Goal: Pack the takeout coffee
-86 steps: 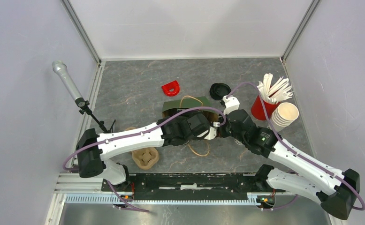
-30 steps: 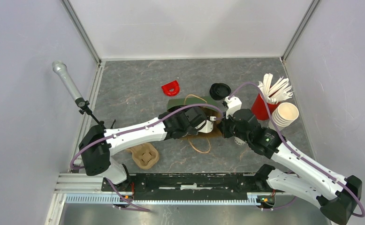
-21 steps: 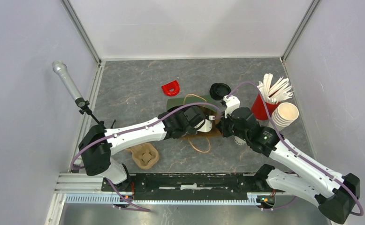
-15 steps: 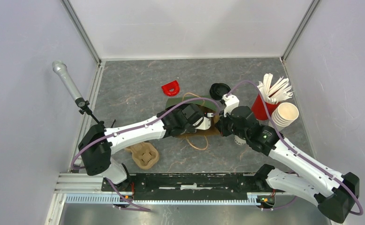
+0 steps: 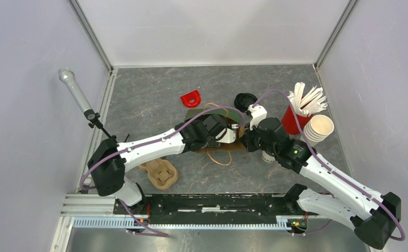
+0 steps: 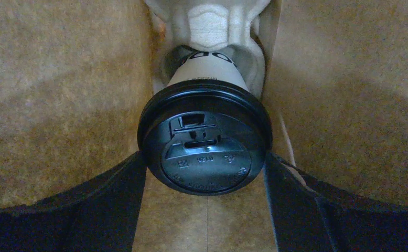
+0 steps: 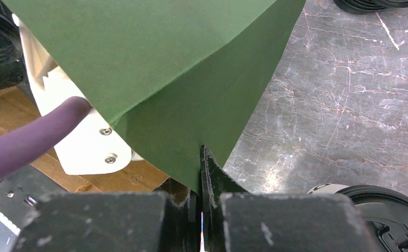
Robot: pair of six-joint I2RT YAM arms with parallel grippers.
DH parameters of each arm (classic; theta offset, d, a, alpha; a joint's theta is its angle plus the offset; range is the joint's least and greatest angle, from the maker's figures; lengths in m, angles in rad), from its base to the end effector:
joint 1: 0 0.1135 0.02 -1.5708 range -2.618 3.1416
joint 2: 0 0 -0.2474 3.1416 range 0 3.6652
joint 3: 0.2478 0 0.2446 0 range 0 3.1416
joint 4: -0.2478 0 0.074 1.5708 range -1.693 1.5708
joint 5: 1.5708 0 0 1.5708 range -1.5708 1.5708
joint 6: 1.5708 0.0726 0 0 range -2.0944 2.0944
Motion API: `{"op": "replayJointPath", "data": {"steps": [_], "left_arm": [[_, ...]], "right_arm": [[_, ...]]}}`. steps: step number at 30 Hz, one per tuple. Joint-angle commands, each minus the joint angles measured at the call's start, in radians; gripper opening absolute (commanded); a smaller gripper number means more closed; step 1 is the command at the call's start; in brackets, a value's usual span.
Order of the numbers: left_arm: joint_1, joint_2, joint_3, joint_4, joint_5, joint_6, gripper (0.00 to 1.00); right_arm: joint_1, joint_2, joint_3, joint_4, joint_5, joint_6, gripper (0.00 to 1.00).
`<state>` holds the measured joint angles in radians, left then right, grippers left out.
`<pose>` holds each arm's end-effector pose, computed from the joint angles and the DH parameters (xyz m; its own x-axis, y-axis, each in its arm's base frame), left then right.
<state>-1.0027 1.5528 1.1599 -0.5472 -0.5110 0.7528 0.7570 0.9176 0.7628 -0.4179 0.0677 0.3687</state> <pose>0.2121 -0.2663 0.2146 0.0795 0.9839 -0.1603 0.7204 0.0545 0.6914 0.1751 0.1587 0.2533 -0.5995 -0.0717 -0.7972 -0.4586 0.8470 0.2687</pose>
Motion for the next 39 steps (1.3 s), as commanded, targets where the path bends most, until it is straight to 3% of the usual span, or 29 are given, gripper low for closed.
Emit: {"op": "replayJointPath", "data": {"steps": [1,16,26,39], "left_arm": [[0.012,0.012,0.007,0.054,0.051,-0.001,0.49],[0.033,0.029,0.035,0.003,0.081,-0.047,0.49],[0.035,0.054,0.153,-0.142,0.095,-0.096,0.48],[0.086,0.067,0.152,-0.151,0.126,-0.132,0.47]], "right_arm": [[-0.002,-0.006,0.017,0.014,-0.029,-0.012,0.04],[-0.007,-0.006,0.009,0.030,-0.039,-0.015,0.04],[-0.008,0.008,0.007,0.035,-0.040,-0.019,0.04],[-0.012,0.016,0.000,0.041,-0.048,-0.031,0.04]]}}
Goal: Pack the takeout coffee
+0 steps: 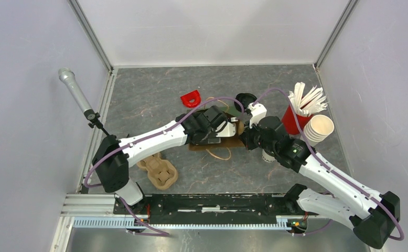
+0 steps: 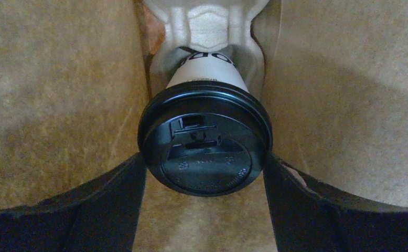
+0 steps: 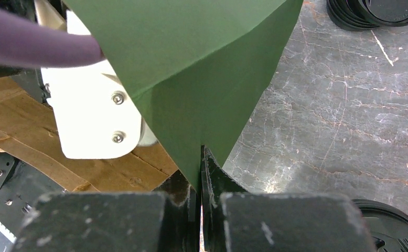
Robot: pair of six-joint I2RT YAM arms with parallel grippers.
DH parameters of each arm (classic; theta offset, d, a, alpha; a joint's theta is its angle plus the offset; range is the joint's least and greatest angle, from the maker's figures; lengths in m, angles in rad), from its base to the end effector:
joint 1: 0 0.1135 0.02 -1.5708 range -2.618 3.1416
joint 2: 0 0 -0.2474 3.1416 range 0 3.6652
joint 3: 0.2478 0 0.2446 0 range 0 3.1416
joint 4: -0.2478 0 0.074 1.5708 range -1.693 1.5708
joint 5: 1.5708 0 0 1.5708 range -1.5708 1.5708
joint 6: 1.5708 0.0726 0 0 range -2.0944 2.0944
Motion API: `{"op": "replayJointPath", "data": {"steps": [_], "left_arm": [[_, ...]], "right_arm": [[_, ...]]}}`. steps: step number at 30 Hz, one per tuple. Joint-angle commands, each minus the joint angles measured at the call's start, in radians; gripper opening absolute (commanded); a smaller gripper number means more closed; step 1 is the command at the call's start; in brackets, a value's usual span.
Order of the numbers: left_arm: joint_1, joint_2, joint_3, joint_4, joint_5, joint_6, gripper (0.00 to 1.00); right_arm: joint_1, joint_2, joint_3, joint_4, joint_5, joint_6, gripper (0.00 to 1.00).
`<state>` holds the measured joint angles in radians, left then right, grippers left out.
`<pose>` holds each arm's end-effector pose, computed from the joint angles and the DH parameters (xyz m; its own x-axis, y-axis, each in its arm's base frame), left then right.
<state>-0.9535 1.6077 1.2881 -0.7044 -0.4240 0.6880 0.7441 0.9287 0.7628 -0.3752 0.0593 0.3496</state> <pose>0.2246 -0.2648 0.2235 0.0114 0.9839 -0.1785 0.7925 0.1000 0.6016 0.1803 0.1602 0.2562 -0.5748 -0.0644 -0.8157 -0.4703 0.8418 0.2649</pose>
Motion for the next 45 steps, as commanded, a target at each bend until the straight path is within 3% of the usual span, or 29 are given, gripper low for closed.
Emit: {"op": "replayJointPath", "data": {"steps": [1,22,45], "left_arm": [[0.042,0.014,0.021,0.022,0.041,-0.064,0.47],[0.070,0.058,0.002,0.092,0.059,-0.044,0.60],[0.061,0.004,0.059,0.003,0.096,-0.120,0.86]], "right_arm": [[0.001,0.003,0.000,-0.003,-0.041,-0.013,0.04],[-0.005,-0.001,0.000,-0.006,-0.039,-0.026,0.04],[-0.006,0.002,-0.005,0.027,-0.042,-0.010,0.04]]}}
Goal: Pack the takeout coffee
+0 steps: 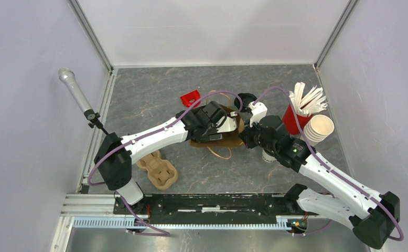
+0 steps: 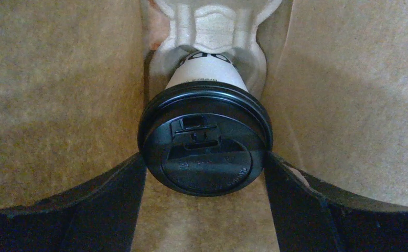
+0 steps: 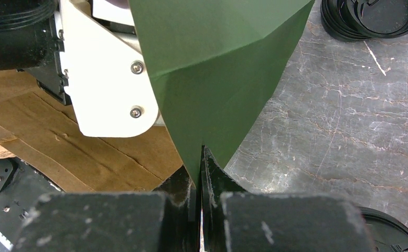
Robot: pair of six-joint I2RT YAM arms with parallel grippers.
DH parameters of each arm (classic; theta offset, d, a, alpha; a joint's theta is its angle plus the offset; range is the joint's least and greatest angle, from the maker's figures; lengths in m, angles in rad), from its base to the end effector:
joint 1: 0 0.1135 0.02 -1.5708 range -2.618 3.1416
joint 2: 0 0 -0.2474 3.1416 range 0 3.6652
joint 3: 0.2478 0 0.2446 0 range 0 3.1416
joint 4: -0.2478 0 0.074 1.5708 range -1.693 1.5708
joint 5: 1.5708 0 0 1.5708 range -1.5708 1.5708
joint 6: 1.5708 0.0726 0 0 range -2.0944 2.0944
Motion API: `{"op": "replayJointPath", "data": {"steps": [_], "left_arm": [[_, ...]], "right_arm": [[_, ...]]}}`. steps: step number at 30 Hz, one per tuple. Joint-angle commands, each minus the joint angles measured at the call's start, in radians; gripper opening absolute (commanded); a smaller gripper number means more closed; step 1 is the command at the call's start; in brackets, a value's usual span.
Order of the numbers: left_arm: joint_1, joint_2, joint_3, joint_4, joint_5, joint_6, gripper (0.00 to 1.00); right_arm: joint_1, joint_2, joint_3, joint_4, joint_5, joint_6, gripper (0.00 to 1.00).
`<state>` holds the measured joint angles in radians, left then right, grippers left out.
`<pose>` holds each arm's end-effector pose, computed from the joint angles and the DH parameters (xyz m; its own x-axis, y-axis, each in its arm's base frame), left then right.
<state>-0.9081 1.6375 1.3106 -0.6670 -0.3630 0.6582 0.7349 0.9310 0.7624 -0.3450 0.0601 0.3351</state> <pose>0.2404 -0.2661 0.2221 -0.0300 0.9679 -0.2494 0.8042 0.1716 0.5691 0.1837 0.1602 0.2594 -0.5516 -0.0560 -0.8322 -0.4755 0.8408 0.2586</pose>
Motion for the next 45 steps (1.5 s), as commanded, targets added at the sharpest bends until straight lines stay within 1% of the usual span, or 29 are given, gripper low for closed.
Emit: {"op": "replayJointPath", "data": {"steps": [1,4,6,14,24,28,34,45], "left_arm": [[0.015,-0.027,0.039,-0.036,0.035,-0.088,0.87],[0.014,-0.026,0.042,-0.038,0.035,-0.084,0.89],[0.014,-0.027,0.045,-0.041,0.037,-0.085,0.96],[0.014,-0.035,0.050,-0.045,0.035,-0.089,1.00],[0.012,-0.040,0.093,-0.056,0.026,-0.105,1.00],[-0.006,-0.036,0.119,-0.094,0.025,-0.135,1.00],[-0.025,-0.041,0.110,-0.120,0.030,-0.178,1.00],[-0.036,-0.064,0.117,-0.158,0.049,-0.212,1.00]], "right_arm": [[0.004,0.001,-0.005,-0.002,-0.043,0.005,0.04],[0.004,0.002,-0.002,-0.001,-0.043,0.005,0.04],[0.004,0.003,-0.002,0.001,-0.042,0.006,0.04],[0.003,0.008,0.002,0.003,-0.045,0.007,0.04],[0.003,0.008,0.000,0.005,-0.047,0.006,0.04],[0.001,0.009,0.002,0.008,-0.043,0.004,0.05],[-0.001,0.018,0.000,0.028,-0.048,0.023,0.05],[-0.003,-0.003,-0.012,0.031,-0.045,0.041,0.04]]}}
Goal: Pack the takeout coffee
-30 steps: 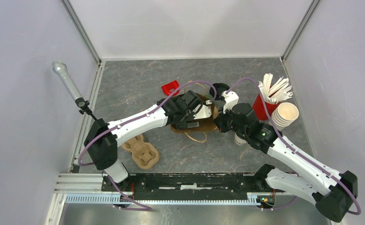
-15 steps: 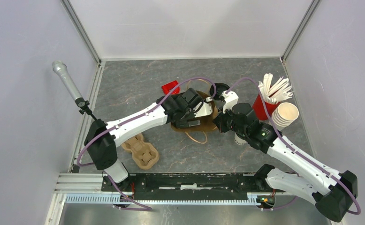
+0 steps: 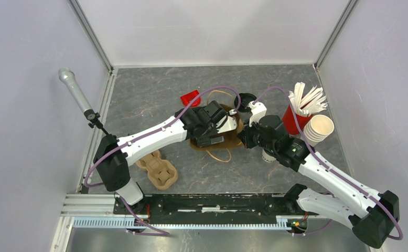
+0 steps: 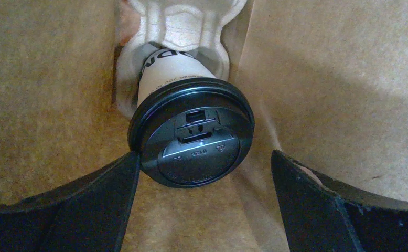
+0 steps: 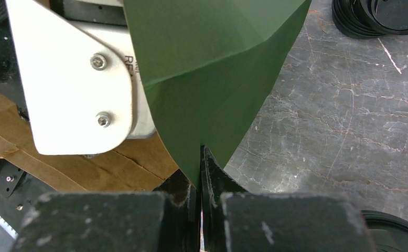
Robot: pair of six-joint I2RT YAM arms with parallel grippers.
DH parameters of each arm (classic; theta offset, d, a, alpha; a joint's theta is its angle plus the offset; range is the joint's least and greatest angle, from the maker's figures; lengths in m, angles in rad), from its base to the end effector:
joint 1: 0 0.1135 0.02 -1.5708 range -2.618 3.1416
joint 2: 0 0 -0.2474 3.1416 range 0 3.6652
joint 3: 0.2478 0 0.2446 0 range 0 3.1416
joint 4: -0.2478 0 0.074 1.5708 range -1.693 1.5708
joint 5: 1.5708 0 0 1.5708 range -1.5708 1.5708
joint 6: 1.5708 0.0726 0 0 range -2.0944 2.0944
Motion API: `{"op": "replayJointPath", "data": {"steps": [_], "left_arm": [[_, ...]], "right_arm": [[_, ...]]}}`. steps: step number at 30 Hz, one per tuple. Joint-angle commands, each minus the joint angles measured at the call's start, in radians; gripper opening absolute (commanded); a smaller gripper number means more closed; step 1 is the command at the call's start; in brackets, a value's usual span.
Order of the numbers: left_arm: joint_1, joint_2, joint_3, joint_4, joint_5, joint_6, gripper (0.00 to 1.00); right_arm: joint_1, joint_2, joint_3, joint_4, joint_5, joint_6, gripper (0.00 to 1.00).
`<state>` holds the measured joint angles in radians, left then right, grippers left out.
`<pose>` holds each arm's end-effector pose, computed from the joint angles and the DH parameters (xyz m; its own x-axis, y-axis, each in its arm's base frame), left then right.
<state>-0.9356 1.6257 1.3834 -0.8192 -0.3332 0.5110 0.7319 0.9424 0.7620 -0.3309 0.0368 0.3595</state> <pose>0.2254 -0.2658 0.2374 -0.1261 0.9500 -0.2856 0.8343 0.2573 0.4875 0.1851 0.1627 0.2584 -0.5673 -0.0370 -0.8227 -0.4747 0.8310 0.2900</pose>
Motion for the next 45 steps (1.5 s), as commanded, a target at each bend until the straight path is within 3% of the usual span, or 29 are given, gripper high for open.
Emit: {"op": "replayJointPath", "data": {"steps": [1,14,30,45], "left_arm": [[-0.010,-0.056,0.045,-0.011,0.019,-0.070,1.00],[-0.017,-0.085,0.034,-0.043,0.045,-0.099,0.98],[-0.031,-0.109,0.041,-0.070,0.091,-0.098,0.70],[-0.032,-0.162,0.048,-0.081,0.134,-0.162,0.75]], "right_arm": [[-0.002,-0.016,-0.012,0.015,-0.021,0.017,0.05],[-0.004,-0.022,-0.015,0.023,-0.023,0.029,0.05],[-0.005,-0.019,-0.009,0.025,-0.024,0.052,0.05],[-0.012,0.004,0.060,-0.012,-0.027,0.075,0.05]]}}
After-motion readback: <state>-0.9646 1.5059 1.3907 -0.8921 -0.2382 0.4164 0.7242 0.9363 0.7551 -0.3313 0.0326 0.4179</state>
